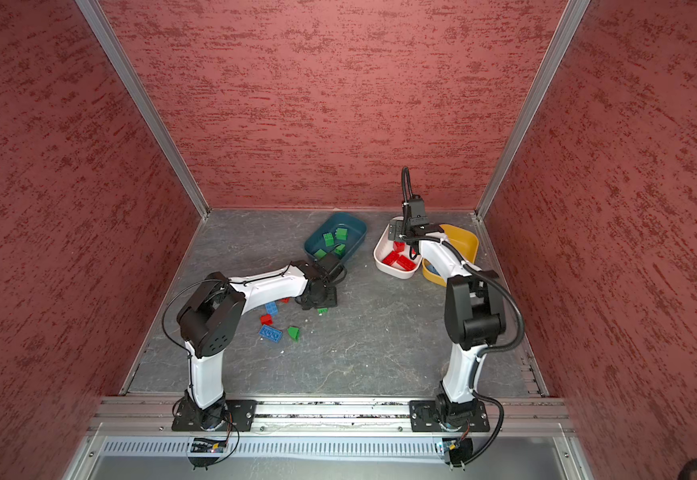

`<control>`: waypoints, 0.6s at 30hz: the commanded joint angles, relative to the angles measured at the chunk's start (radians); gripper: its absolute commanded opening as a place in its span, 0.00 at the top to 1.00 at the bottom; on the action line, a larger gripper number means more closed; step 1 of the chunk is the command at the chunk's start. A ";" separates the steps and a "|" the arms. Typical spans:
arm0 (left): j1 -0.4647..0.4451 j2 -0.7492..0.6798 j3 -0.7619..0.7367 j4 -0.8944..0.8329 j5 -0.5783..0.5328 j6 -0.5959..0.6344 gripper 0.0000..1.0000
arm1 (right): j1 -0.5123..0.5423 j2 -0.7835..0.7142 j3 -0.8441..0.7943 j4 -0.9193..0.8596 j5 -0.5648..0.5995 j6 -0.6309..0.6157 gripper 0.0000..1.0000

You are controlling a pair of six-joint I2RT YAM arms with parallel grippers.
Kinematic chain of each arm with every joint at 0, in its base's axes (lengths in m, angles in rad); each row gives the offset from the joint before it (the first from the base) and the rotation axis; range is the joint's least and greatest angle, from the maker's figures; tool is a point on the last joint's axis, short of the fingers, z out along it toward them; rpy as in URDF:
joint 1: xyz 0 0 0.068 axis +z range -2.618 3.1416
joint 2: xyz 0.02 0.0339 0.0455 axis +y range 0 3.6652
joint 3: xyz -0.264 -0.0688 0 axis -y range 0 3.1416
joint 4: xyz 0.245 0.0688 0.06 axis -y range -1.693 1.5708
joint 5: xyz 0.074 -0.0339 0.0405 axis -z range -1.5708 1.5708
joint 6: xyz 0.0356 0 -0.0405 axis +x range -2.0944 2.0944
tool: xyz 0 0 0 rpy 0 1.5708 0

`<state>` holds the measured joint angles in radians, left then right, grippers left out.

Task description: Sort the legos into containers by color

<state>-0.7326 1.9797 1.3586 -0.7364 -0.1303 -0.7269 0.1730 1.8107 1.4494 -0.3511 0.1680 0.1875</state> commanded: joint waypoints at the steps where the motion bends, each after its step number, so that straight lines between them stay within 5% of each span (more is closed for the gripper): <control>1: -0.003 0.022 0.022 -0.025 0.009 -0.011 0.39 | 0.000 -0.120 -0.091 0.126 0.013 0.042 0.01; 6: -0.003 0.039 0.028 -0.024 0.026 -0.010 0.47 | -0.001 -0.235 -0.224 0.184 0.113 0.074 0.01; 12: -0.003 0.041 0.028 -0.021 0.031 -0.006 0.56 | -0.002 -0.385 -0.424 0.330 0.082 0.097 0.01; 18: -0.007 0.029 0.022 -0.021 0.018 -0.010 0.65 | -0.003 -0.396 -0.433 0.289 0.121 0.132 0.01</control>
<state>-0.7353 1.9949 1.3746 -0.7490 -0.1101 -0.7288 0.1730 1.4322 0.9997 -0.1005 0.2531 0.2909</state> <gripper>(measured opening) 0.358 0.990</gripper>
